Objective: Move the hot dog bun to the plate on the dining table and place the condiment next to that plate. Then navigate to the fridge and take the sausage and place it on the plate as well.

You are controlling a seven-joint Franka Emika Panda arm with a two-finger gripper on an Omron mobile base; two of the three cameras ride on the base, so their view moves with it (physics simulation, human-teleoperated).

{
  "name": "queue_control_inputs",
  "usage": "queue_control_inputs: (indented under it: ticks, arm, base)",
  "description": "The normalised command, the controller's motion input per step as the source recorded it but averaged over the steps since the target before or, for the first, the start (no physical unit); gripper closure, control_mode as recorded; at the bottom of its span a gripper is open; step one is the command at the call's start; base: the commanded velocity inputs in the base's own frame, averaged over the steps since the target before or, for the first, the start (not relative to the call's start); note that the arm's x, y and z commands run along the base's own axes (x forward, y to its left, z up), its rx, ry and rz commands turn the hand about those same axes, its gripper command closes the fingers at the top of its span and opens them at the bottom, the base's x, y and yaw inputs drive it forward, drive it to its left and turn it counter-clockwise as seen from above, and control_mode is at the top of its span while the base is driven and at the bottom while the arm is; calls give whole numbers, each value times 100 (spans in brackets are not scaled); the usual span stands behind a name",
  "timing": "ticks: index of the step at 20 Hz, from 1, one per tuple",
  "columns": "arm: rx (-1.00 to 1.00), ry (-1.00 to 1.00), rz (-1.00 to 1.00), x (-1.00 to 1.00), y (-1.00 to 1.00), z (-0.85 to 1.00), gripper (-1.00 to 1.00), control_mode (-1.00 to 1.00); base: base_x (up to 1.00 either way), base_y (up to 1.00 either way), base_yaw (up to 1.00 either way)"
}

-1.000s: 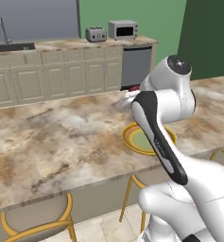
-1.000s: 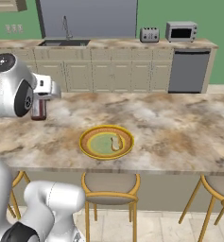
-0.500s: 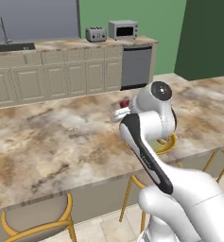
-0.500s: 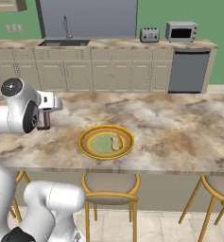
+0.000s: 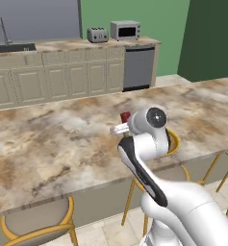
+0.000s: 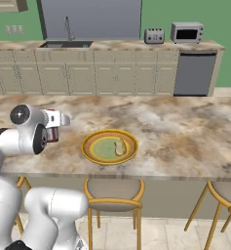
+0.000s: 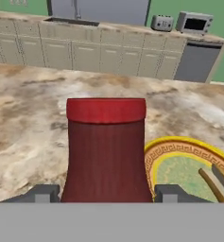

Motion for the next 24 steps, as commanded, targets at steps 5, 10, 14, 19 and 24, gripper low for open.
queue_control_inputs:
  ticks: [5, 10, 14, 19, 24]
  arm:
    - [0, -5, -10, 6, 1, -27, 100, -100]
    - [0, -4, -16, 27, 5, -21, 100, -100]
    - [0, -6, -15, 40, 13, -13, 100, -100]
    - [0, -11, -17, 44, 17, -9, 100, -100]
    - [0, -3, -18, 44, 5, -21, 100, -100]
  base:
    - [0, 0, 0]
    - [0, 0, 0]
    - [0, 0, 0]
    - [0, 0, 0]
    - [0, 0, 0]
